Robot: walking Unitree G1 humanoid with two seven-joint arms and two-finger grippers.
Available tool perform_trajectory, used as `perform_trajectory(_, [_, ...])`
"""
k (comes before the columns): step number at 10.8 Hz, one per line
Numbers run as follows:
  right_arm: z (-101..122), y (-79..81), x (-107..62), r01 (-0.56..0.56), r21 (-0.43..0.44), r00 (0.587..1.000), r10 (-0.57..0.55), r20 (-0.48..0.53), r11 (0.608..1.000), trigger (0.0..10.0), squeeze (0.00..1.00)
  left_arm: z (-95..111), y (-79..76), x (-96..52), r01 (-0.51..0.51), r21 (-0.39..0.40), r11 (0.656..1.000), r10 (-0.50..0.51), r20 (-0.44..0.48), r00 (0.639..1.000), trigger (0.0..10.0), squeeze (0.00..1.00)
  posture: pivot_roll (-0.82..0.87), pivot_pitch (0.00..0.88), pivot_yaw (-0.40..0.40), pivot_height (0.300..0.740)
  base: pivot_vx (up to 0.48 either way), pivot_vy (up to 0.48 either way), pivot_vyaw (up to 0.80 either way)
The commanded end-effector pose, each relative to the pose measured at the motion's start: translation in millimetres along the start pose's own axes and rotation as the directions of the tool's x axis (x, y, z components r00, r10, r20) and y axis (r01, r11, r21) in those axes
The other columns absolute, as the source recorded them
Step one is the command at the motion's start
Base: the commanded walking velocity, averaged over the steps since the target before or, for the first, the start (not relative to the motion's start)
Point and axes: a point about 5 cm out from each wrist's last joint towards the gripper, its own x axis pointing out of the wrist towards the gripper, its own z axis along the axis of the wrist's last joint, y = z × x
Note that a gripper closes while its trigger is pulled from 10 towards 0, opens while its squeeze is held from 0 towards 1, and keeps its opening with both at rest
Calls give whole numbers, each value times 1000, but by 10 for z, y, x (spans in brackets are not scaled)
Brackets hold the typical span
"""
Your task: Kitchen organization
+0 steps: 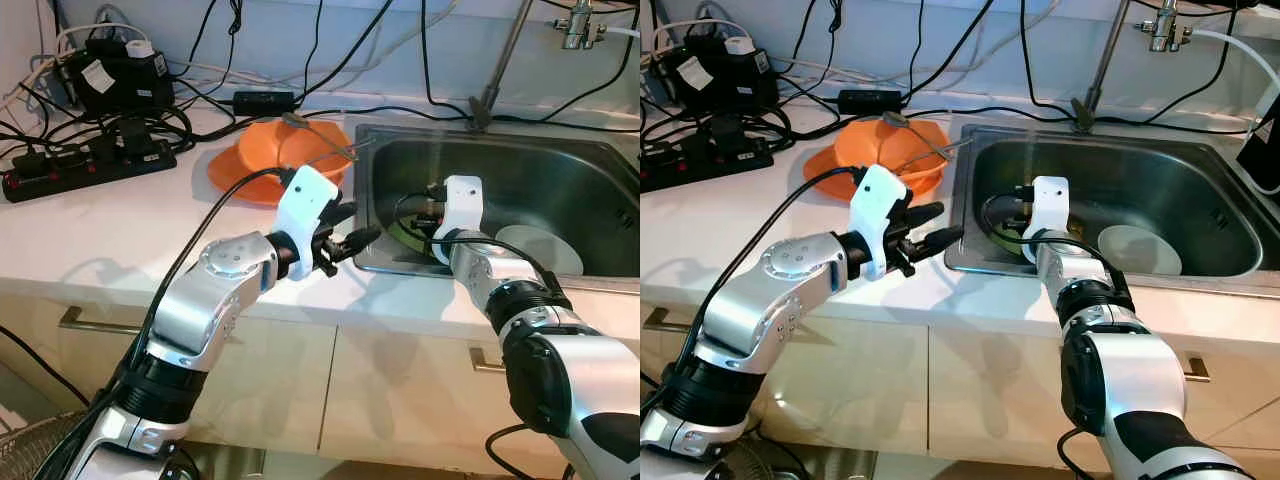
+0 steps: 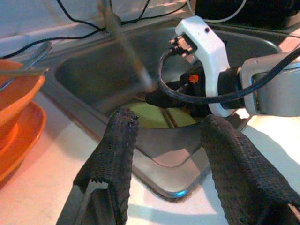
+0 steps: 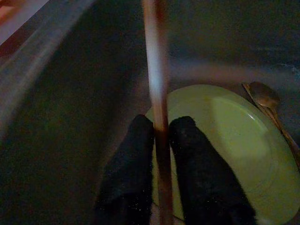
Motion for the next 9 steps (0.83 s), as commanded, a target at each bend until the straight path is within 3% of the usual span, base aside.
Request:
perform_trajectory(1, [-104, -6, -2, 5, 11, 999, -5, -34, 1000, 10000, 1000, 25, -27, -4, 13, 17, 1000, -13, -2, 1000, 10000, 0, 260, 0, -55, 740, 0, 0, 0])
perform_trajectory(4, [-131, 15, 0, 3, 8, 999, -2, -38, 1000, 10000, 1000, 22, -23, -10, 15, 19, 1000, -15, -5, 1000, 10000, 0, 264, 0, -52, 740, 0, 0, 0])
perform_trajectory(5, [-109, 21, 1, 0, -13, 1000, -1, -26, 1000, 10000, 914, 43, 15, -11, -14, 35, 999, 14, 9, 1000, 10000, 0, 264, 0, -49, 740, 0, 0, 0])
perform_trajectory(6, [-33, 57, 5, -20, -38, 1000, 20, 18, 999, 10000, 0, 139, 138, -11, -123, 70, 990, 117, 76, 990, 10000, 0, 263, 0, -46, 740, 0, 0, 0])
perform_trajectory(8, [128, 137, 5, -47, -66, 992, 54, 117, 997, 10000, 0, 340, 336, -18, -293, 190, 937, 257, 191, 947, 10000, 0, 263, 0, -42, 740, 0, 0, 0])
perform_trajectory(9, [232, 212, -3, -62, -68, 979, 74, 191, 996, 10000, 0, 389, 470, 40, -362, 368, 856, 304, 208, 930, 10000, 0, 248, 0, -27, 740, 0, 0, 0])
